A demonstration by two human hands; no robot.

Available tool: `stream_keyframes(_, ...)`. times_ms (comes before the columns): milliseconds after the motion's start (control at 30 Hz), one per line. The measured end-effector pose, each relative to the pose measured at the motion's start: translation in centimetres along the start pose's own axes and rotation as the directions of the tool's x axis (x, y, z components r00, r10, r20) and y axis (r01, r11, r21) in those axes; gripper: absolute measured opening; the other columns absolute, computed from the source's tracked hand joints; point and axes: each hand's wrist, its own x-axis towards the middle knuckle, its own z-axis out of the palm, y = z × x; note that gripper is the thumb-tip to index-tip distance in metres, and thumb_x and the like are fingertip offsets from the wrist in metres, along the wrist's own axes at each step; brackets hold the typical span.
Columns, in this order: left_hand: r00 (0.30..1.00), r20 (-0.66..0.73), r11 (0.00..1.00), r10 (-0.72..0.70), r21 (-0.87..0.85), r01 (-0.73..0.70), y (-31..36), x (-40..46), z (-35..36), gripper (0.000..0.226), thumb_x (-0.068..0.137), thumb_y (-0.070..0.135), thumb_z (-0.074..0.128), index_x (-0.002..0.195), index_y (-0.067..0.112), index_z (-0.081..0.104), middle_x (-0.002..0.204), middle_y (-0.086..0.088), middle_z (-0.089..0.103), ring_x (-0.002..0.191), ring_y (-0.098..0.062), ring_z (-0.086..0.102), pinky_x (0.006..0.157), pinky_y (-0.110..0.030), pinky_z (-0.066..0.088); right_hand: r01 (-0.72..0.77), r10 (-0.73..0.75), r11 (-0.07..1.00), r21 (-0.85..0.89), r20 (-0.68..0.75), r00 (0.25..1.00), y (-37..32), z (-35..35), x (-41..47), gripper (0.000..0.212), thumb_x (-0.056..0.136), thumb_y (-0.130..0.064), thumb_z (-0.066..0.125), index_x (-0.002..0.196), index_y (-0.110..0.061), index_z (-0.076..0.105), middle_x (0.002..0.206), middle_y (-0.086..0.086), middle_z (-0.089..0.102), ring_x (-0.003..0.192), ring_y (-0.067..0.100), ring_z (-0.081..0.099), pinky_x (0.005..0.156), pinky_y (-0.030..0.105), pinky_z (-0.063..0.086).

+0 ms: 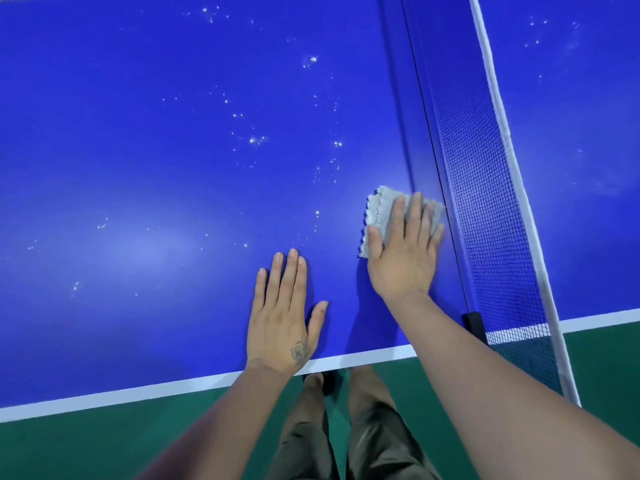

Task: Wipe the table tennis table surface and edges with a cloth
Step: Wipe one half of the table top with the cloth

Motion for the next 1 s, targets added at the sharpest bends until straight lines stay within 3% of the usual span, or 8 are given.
stream_keyframes(200,0.999,-0.039,0.999,0.013,-0.04,-0.015,0.0,-0.1,0.1,0.072,0.115,0.049,0.025,0.17,0.005,0.014,0.18,-0.008,0.006,0.167,-0.028,0.002,0.133,-0.055,0.016,0.211,-0.208,0.976,-0.053,0.052,0.977,-4.7,0.1,-1.7,0.074,0.111,-0.058,0.016,0.17,-0.015,0.005,0.178,0.009,-0.005,0.164,0.03,-0.008,0.131,0.058,0.005)
stream_keyframes(367,0.992,-0.127,0.99,0.0,-0.142,-0.018,-0.5,0.4,0.1,0.065,0.115,0.044,0.027,0.167,0.006,0.031,0.177,-0.007,0.024,0.165,-0.025,0.018,0.131,-0.054,0.024,0.354,-0.349,0.935,-0.033,0.096,0.932,-3.5,0.1,-6.1,0.073,0.112,-0.057,0.025,0.171,-0.018,0.004,0.178,0.007,-0.008,0.164,0.026,-0.012,0.131,0.057,0.009)
stream_keyframes(500,0.975,-0.216,0.973,-0.054,-0.232,0.003,-1.6,3.1,-1.2,0.06,0.114,0.04,0.033,0.164,0.006,0.038,0.173,-0.007,0.033,0.163,-0.024,0.027,0.132,-0.054,0.023,0.34,-0.338,0.94,-0.02,0.063,0.939,0.5,-0.1,-7.4,0.073,0.112,-0.055,0.035,0.17,-0.018,0.012,0.178,0.007,0.001,0.165,0.028,-0.001,0.13,0.058,0.014)
stream_keyframes(767,0.966,-0.246,0.971,-0.084,-0.238,0.024,-4.2,11.7,-2.9,0.063,0.115,0.04,0.031,0.168,0.006,0.027,0.178,-0.007,0.019,0.167,-0.022,0.008,0.134,-0.052,0.014,0.049,-0.049,0.999,0.006,0.038,0.998,2.1,-1.0,1.5,0.076,0.109,-0.057,0.03,0.169,-0.015,0.013,0.177,0.013,0.004,0.164,0.032,-0.002,0.131,0.06,0.004)
stream_keyframes(900,0.964,-0.259,0.981,-0.061,-0.194,0.01,-4.5,14.9,-3.4,0.064,0.116,0.041,0.031,0.169,0.006,0.025,0.179,-0.008,0.017,0.167,-0.023,0.006,0.135,-0.051,0.011,0.071,-0.071,0.997,-0.009,0.037,0.997,-2.1,-0.8,7.3,0.079,0.106,-0.057,0.024,0.168,-0.009,0.016,0.176,0.02,0.006,0.163,0.039,0.002,0.13,0.062,0.004)
stream_keyframes(1000,0.96,-0.28,0.988,-0.03,-0.155,-0.014,-4.5,17.0,-3.5,0.06,0.116,0.036,0.032,0.167,0.004,0.029,0.178,-0.011,0.02,0.167,-0.026,0.01,0.135,-0.051,0.011,0.191,-0.19,0.98,-0.057,0.026,0.981,-5.2,-0.5,8.1,0.077,0.108,-0.054,0.023,0.169,-0.008,0.014,0.176,0.019,0.004,0.163,0.038,0.0,0.131,0.059,0.005)
